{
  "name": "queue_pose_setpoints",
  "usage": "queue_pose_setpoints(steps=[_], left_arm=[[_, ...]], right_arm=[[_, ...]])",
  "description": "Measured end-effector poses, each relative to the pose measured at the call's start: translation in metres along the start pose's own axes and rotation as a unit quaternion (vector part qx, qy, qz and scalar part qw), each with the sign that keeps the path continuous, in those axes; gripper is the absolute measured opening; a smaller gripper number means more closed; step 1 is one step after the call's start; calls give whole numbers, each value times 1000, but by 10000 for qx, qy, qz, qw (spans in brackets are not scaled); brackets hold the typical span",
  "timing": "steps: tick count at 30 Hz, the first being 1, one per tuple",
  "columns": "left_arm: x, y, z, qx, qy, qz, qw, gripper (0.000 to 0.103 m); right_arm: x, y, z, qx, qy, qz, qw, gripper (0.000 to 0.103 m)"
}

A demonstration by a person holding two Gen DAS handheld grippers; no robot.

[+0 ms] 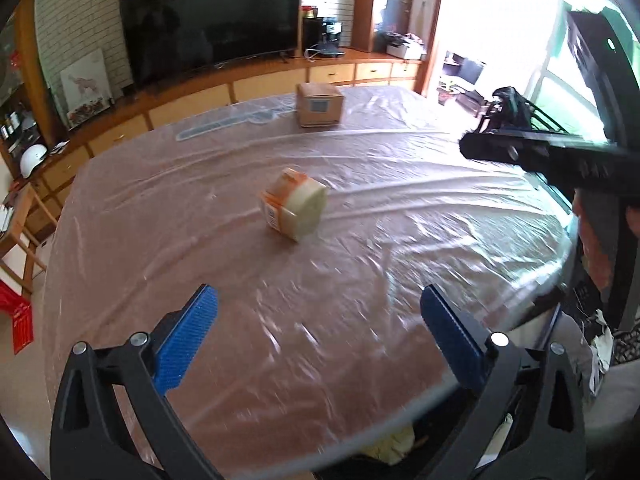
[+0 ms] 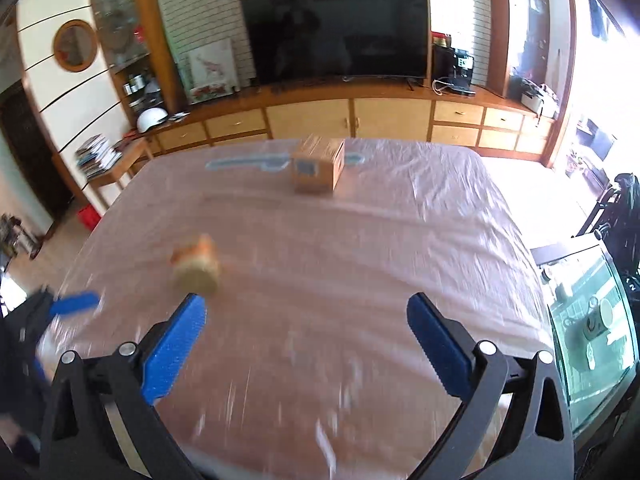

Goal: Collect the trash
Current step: 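Open both grippers to drop the yellow cup and yellow bag into the bin, then grasp the orange-labelled jar with the left gripper while the right gripper grasps the cardboard box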

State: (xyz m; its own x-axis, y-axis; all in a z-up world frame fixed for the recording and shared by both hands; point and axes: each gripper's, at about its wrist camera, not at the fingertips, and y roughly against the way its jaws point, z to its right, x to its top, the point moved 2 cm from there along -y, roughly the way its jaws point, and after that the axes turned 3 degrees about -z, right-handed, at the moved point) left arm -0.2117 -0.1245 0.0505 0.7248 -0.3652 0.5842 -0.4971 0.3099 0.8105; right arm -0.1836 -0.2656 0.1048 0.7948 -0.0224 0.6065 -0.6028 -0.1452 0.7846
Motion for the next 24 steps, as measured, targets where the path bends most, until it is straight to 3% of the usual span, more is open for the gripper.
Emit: queue_pose_setpoints(steps=[2,6,10,13,16,18,21,24], left_arm=[[8,-12,-7,13,134,-42,9999,101],[22,-35,-13,-32,216,-128,9997,101],[31,-50,-15,-73,-135,-223,9996,101],[39,-61,-14,-125,-390,-296,9987,96],[46,-75,-16,-171,-595,-392,9973,80],[48,-82,-16,-192,-649,-480,9966,62],[49,-87,-18,-227,-694,-517,9960,52],[50,-88,-19,-278,-732,-515,9956,48]], right_arm=[[25,-22,-2,-136,-94,-54,9998,99],[67,-67,6,278,-604,-303,9973,99],[97,-107,4,380,-663,-556,9955,99],[107,-124,-4,326,-633,-660,9953,99],[113,-141,-8,219,-665,-744,9948,99],[115,-147,-6,132,-691,-747,9947,99],[121,-158,-4,67,-772,-750,9942,99],[126,-166,-3,21,-847,-752,9936,99]])
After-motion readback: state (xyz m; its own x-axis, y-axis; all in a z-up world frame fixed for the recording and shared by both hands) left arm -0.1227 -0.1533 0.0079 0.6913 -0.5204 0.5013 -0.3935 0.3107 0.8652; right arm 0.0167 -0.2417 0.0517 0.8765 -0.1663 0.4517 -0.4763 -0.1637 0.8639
